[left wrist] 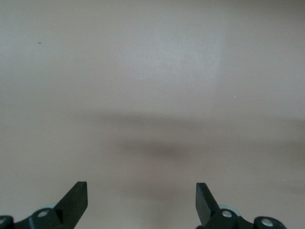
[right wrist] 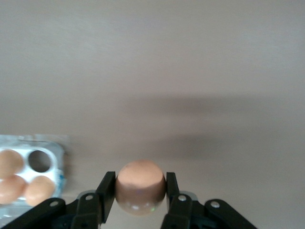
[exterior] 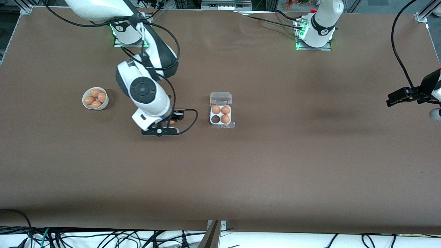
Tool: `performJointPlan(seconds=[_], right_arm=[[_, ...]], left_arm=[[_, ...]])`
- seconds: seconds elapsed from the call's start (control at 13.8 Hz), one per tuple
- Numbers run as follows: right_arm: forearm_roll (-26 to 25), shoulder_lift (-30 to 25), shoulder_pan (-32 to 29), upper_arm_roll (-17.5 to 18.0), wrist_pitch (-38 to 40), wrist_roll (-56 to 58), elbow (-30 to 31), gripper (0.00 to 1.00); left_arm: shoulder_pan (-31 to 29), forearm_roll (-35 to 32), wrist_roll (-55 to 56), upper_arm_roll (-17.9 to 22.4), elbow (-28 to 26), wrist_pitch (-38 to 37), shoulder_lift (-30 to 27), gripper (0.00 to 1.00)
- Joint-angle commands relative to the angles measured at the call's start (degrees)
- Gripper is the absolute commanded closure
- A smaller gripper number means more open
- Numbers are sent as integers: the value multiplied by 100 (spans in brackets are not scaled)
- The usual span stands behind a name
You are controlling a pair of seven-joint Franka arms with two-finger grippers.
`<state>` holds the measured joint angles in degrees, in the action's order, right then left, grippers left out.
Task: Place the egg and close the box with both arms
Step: 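Carry the egg with the right gripper to the clear egg box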
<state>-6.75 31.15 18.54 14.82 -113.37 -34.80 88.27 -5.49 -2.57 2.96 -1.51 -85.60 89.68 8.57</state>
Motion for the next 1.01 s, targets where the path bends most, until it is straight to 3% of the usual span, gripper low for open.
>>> performJointPlan(seconds=[0.0,0.29,0.94], right_arm=[[104,347,272,-15,-211,-281,-442,81],[358,514,589,-15,-589,-379,-495,83],[394,1147,1064,-15,-977,-396,-759,83]], left_arm=[[13,-59,3,2,149,-117,39,0],[13,-60,-14,2,149,-117,39,0],[13,-51,-23,2,149,-108,74,0]])
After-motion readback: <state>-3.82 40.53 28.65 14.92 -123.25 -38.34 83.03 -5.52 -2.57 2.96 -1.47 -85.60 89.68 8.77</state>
